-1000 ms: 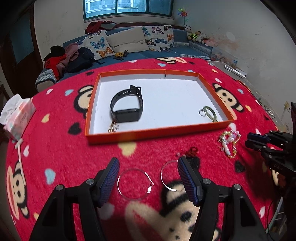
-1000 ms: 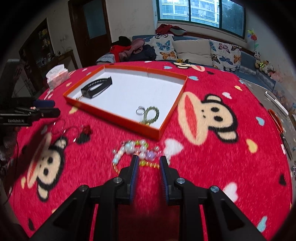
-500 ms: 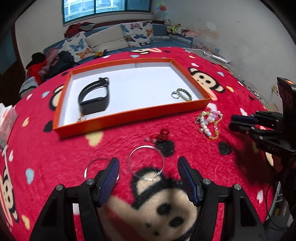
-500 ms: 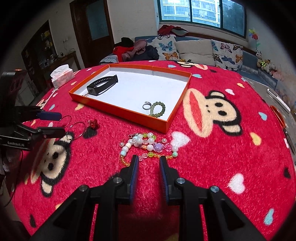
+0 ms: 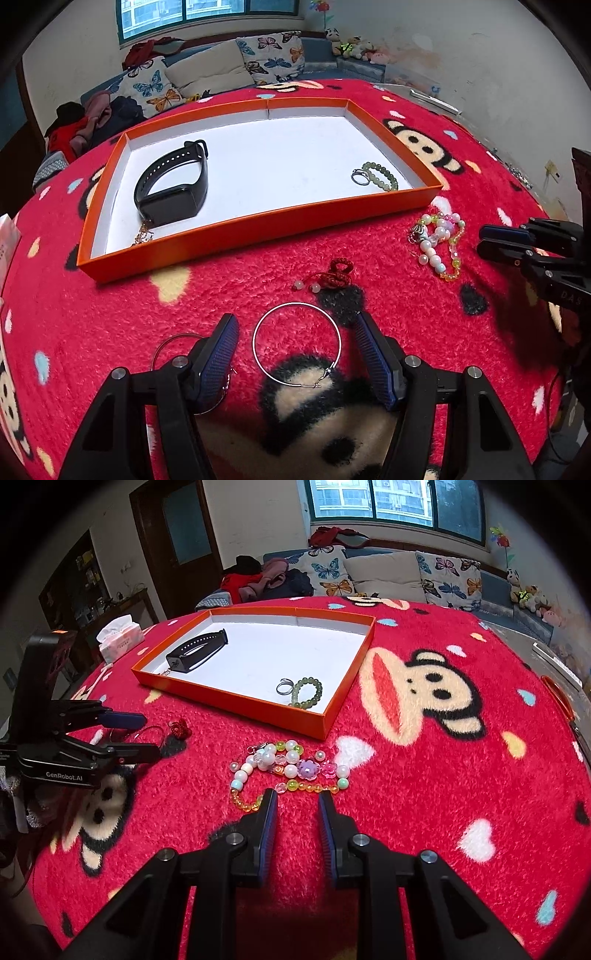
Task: Organize jewelry
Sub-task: 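Withdraw both grippers, moving the left toward the silver hoop earrings, then grasp the silver hoop earring with the left gripper while the right grasps the multicolour bead bracelet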
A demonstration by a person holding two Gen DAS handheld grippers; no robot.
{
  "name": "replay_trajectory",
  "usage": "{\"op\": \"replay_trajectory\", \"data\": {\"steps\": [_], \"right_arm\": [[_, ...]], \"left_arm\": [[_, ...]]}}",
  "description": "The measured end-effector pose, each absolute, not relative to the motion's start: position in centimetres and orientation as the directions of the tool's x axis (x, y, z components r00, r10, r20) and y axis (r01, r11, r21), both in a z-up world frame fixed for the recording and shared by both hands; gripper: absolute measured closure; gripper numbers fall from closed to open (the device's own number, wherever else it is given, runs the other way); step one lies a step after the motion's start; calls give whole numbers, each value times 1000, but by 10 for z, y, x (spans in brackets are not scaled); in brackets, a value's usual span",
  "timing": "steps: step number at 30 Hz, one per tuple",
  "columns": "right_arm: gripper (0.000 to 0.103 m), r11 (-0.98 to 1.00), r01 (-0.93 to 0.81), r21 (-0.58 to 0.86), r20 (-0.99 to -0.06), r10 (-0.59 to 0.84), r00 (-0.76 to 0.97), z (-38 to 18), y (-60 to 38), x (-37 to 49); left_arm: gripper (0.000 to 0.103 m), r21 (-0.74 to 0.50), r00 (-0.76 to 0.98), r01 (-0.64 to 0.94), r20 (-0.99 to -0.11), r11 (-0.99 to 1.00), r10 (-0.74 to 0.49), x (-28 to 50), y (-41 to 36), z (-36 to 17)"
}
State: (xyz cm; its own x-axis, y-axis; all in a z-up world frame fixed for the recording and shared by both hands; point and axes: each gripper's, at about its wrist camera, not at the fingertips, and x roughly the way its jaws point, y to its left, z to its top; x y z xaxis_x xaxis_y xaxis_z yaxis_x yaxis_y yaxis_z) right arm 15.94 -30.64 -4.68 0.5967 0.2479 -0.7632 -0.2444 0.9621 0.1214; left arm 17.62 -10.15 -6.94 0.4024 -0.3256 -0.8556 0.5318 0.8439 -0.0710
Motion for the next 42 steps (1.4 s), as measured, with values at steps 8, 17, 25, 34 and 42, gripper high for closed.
{"op": "replay_trajectory", "data": {"steps": [8,17,25,34,42], "right_arm": [[78,965,-231,127,-772,243,588,-51,-311,164],[78,961,-236,140,-779,255,573,-55,-310,170],[78,954,-262,145,-770,275,576,-52,-306,175],[78,970,-206,133,-768,232,597,-51,-323,180],[78,971,-221,96,-775,212,596,-56,-319,189]], "left_arm": [[34,-51,413,545,-853,837,-321,171,-106,-71],[34,-48,417,550,-849,834,-324,167,-107,-72],[34,-49,415,559,-848,828,-330,163,-108,-71],[34,-59,412,561,-845,825,-341,163,-106,-71],[34,-51,415,566,-845,823,-337,163,-108,-72]]}}
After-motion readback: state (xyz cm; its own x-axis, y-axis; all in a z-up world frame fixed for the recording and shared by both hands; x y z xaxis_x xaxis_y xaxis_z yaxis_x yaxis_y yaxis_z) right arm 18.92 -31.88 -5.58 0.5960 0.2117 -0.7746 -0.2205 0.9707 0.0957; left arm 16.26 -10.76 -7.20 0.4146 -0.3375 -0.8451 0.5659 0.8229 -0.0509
